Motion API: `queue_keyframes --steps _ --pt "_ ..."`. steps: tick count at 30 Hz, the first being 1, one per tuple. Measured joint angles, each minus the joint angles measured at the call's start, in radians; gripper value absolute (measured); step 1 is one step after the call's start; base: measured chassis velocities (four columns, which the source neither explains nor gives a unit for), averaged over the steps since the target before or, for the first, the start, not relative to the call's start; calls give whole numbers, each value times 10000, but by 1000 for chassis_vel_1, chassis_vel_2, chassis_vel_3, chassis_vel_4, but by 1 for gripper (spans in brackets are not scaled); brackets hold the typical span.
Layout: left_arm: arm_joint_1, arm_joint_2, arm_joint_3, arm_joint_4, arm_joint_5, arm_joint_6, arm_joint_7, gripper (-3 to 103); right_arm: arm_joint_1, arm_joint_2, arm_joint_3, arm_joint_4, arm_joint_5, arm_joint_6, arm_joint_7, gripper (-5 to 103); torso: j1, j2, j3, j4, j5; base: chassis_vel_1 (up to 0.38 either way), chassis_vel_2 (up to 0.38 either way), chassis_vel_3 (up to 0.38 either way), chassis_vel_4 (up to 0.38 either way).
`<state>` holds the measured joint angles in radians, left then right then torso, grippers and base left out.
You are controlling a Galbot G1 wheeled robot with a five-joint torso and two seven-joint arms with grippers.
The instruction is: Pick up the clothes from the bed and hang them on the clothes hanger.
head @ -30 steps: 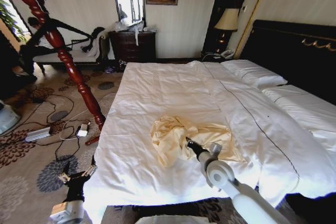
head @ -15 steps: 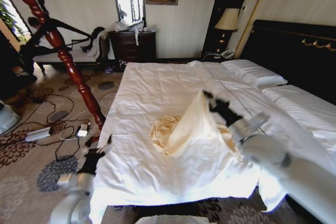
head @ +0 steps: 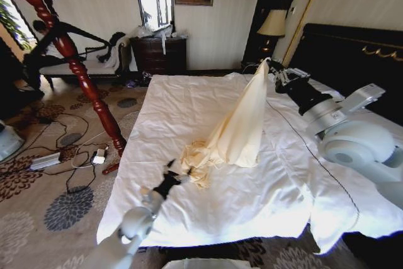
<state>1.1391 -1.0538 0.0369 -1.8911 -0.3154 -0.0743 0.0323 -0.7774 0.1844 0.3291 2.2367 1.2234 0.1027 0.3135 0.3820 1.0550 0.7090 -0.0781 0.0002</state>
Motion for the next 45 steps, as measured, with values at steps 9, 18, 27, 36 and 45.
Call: queue_keyframes --steps 9,18,27,36,45 --pt "-2054 -478 1477 982 765 -514 -43 100 -65 115 -47 -154 -36 -74 25 0 -1 0 -1 -1 0 0 0 0 0" --pt "-2201 -373 2605 1339 1035 -655 38 100 65 229 -110 -375 -47 -134 12 0 -3 1 -1 4 -2 0 0 0 0" --pt "-2625 -1084 2917 1981 1089 -724 116 100 -63 280 -90 -335 -45 -140 19 0 -3 1 -1 0 -2 0 0 0 0" --pt "-2043 -663 2755 1607 1403 -972 132 100 -35 351 -29 -489 -40 -152 71 0 -3 1 -1 5 -3 0 0 0 0" --pt "-1303 -233 2516 1262 1454 -1243 336 100 -71 492 48 -471 58 -153 210 0 -3 1 -2 4 -2 0 0 0 0"
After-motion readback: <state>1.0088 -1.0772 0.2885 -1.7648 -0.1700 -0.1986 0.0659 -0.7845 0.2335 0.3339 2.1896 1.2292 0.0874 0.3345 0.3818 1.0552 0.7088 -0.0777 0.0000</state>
